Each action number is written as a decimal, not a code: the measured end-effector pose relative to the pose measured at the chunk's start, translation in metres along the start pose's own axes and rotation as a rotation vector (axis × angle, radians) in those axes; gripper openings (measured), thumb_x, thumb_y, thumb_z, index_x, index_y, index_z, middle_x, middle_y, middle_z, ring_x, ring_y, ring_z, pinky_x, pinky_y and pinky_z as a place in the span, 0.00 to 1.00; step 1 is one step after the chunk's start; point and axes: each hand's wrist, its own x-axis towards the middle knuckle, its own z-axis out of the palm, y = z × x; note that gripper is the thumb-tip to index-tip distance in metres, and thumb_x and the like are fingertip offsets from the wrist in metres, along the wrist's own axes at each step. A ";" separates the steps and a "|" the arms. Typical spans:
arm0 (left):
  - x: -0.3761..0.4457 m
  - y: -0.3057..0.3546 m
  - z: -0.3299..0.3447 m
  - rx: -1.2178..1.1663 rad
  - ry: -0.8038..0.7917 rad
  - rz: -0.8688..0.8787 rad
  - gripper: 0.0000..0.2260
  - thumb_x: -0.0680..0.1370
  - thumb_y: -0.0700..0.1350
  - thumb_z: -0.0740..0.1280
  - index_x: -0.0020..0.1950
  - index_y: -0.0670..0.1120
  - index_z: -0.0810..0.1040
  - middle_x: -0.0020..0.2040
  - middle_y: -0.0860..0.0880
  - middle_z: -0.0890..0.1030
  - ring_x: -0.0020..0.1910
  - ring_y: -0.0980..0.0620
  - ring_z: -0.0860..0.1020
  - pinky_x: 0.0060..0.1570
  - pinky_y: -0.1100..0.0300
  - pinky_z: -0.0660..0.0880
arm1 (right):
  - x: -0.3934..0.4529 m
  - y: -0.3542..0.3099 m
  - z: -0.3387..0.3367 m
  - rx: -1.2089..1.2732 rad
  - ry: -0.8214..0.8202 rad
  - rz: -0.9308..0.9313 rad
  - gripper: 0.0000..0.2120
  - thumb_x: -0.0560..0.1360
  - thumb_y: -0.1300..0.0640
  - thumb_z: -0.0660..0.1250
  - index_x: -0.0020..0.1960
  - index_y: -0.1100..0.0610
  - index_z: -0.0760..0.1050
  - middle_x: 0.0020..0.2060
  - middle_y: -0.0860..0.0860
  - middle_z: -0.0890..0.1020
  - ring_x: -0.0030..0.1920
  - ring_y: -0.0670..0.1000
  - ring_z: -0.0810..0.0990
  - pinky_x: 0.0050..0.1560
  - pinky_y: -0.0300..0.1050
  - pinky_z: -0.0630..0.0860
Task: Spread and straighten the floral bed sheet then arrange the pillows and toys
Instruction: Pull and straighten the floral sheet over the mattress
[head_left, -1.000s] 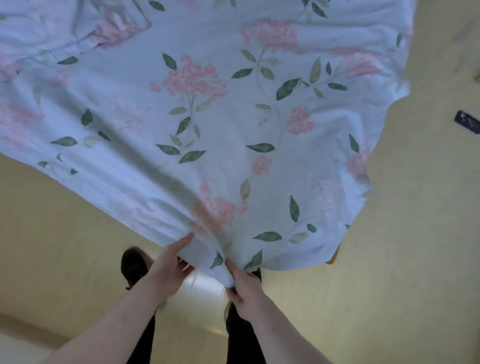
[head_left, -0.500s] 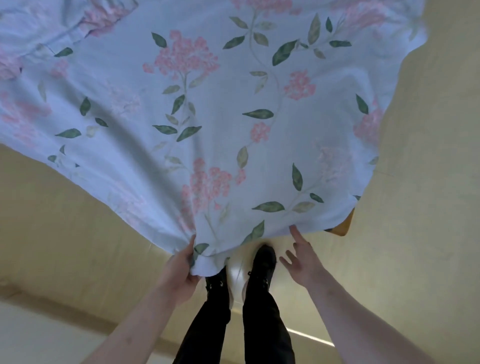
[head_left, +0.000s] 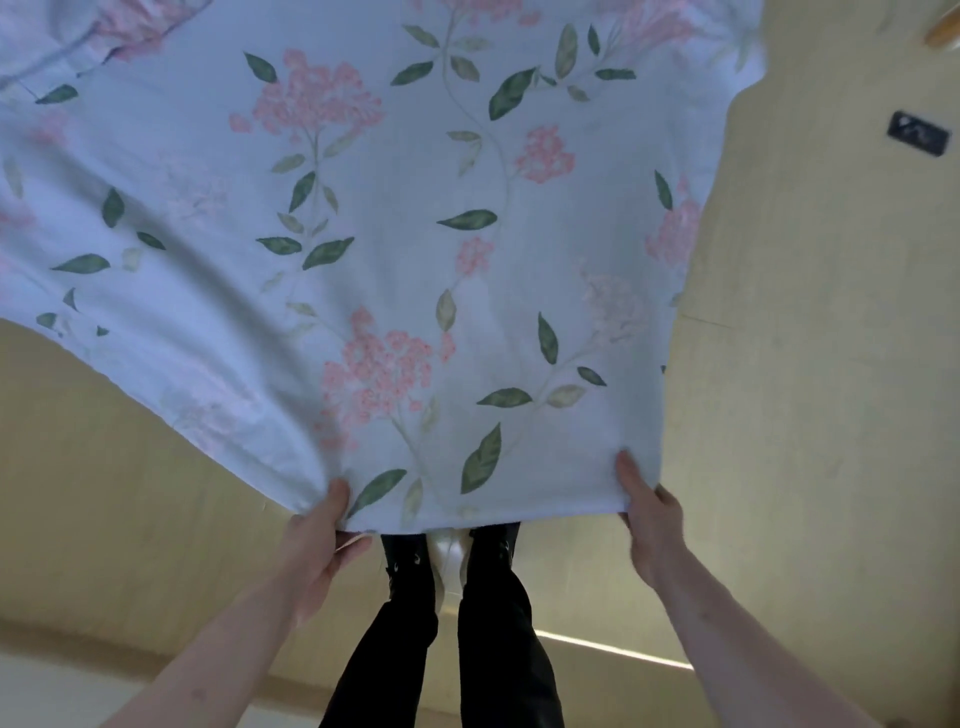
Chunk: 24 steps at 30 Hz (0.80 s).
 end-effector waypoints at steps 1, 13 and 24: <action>0.006 0.000 -0.001 -0.028 0.002 0.007 0.12 0.81 0.52 0.70 0.58 0.46 0.81 0.45 0.51 0.87 0.39 0.53 0.86 0.34 0.60 0.82 | -0.001 -0.002 -0.015 -0.149 0.028 -0.052 0.24 0.67 0.34 0.77 0.50 0.54 0.84 0.42 0.44 0.88 0.42 0.44 0.86 0.46 0.44 0.79; 0.081 -0.046 0.006 -0.081 0.137 -0.101 0.09 0.82 0.50 0.68 0.59 0.47 0.79 0.57 0.50 0.82 0.53 0.51 0.82 0.44 0.56 0.81 | 0.033 0.024 -0.038 -0.870 0.209 -0.155 0.35 0.75 0.26 0.58 0.37 0.60 0.76 0.33 0.54 0.81 0.33 0.55 0.80 0.32 0.45 0.70; 0.097 0.023 0.024 0.927 0.406 0.296 0.07 0.76 0.45 0.68 0.50 0.43 0.76 0.52 0.45 0.80 0.44 0.43 0.79 0.48 0.48 0.80 | 0.038 -0.028 0.035 -0.825 0.389 -0.353 0.41 0.75 0.52 0.73 0.78 0.57 0.52 0.76 0.55 0.55 0.66 0.66 0.66 0.58 0.64 0.75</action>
